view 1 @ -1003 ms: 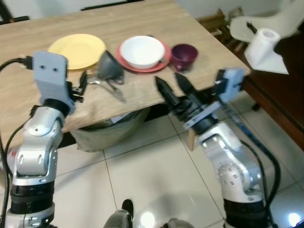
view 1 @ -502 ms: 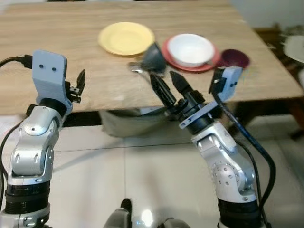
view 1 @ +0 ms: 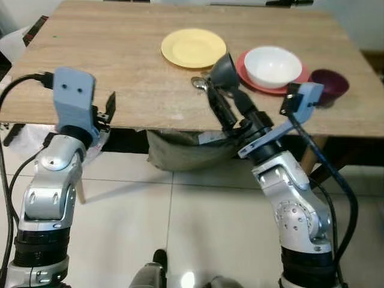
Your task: Setting the table
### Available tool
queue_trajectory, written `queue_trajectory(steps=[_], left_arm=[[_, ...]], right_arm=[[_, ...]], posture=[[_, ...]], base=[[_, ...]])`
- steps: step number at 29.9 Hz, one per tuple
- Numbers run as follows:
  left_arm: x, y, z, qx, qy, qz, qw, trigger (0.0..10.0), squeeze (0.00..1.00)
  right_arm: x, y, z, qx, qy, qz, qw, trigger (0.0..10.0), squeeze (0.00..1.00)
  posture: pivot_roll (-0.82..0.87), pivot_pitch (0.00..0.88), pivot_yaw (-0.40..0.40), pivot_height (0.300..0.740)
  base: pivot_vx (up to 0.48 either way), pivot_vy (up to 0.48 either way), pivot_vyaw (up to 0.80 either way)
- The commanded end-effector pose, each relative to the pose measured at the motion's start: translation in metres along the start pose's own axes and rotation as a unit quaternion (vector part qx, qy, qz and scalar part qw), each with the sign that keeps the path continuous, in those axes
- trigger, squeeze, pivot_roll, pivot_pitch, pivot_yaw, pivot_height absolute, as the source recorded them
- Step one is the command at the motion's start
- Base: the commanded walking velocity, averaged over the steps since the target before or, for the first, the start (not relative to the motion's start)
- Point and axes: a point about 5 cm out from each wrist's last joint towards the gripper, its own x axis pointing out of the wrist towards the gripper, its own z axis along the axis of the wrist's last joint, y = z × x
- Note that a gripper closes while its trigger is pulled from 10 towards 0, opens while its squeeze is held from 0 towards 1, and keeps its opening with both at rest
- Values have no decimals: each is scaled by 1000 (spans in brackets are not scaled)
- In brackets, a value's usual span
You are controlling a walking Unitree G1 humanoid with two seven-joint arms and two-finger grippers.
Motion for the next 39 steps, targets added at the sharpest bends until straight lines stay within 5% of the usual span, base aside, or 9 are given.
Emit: queue_trajectory(steps=[1, 22, 27, 33, 36, 39], left_arm=[[1, -3, -2, 0, 5, -4, 1000, 10000, 0], [1, -5, -2, 5, 2, -8, 1000, 10000, 0], [0, -5, -1, 7, -2, -6, 1000, 10000, 0], [-2, -7, 4, -4, -19, -17, 1000, 10000, 0], [-5, -5, 12, -7, -35, -61, 997, 10000, 0], [-8, 0, 20, 3, -34, -178, 983, 10000, 0]], right_arm=[[-2, -7, -2, -5, 2, -25, 1000, 10000, 0], [-1, -14, 0, -6, -3, -50, 999, 10000, 0], [-1, -6, -3, 3, 7, -18, 1000, 10000, 0], [-8, 13, -9, 13, 55, 88, 995, 10000, 0], [-14, 20, -11, 8, 75, 130, 989, 10000, 0], [-20, 20, -13, 5, 93, 149, 984, 10000, 0]], posture=[[-56, 119, 49, 740], [-55, 122, 49, 740], [-55, 122, 49, 740], [-54, 117, 48, 740], [-54, 117, 48, 740], [-46, 111, 41, 740]], base=[[461, 0, 0], [454, 0, -368], [384, 0, 0], [54, 0, 0], [0, 0, 0], [0, 0, 0]])
